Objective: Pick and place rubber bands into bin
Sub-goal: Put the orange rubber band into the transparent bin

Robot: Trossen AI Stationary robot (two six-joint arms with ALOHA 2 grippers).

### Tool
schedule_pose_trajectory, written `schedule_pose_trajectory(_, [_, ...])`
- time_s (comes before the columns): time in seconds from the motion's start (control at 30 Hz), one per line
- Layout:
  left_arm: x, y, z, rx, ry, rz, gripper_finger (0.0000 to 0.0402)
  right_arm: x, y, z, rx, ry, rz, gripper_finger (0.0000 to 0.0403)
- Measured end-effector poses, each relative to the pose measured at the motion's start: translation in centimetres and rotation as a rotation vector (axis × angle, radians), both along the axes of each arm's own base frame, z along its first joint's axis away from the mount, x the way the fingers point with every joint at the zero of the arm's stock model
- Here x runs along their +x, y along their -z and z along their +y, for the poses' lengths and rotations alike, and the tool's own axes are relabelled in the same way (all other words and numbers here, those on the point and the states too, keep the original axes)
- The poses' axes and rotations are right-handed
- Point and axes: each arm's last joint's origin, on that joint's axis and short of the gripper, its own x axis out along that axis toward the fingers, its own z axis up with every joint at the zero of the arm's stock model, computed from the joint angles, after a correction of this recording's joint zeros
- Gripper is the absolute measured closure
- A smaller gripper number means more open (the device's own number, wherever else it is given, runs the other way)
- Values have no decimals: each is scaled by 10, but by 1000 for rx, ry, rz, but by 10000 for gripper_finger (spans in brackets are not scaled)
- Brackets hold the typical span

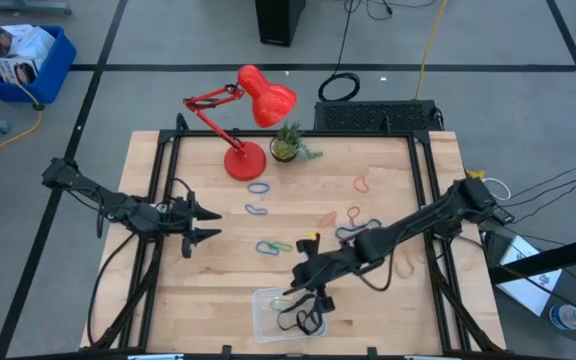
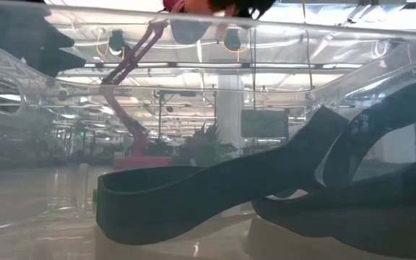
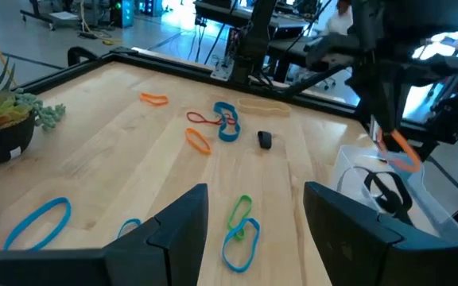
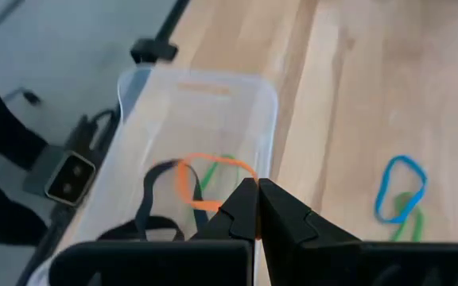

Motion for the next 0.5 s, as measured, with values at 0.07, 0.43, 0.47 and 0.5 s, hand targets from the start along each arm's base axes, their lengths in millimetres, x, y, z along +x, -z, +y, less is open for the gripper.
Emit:
schedule_pose_trajectory(0.07, [0, 1, 0, 4, 0, 11, 188, 2, 9, 4, -4, -6, 26, 403])
schedule_pose_trajectory(0.43, [0, 1, 0, 3, 0, 11, 188, 11, 37, 13, 142, -38, 138, 403])
schedule_pose_trajectory(0.47, [0, 1, 0, 4, 1, 11, 188, 12, 39, 14, 153, -33, 152, 403])
schedule_pose_trajectory(0.5, [0, 1, 0, 3, 1, 11, 188, 12, 42, 14, 164, -29, 165, 403])
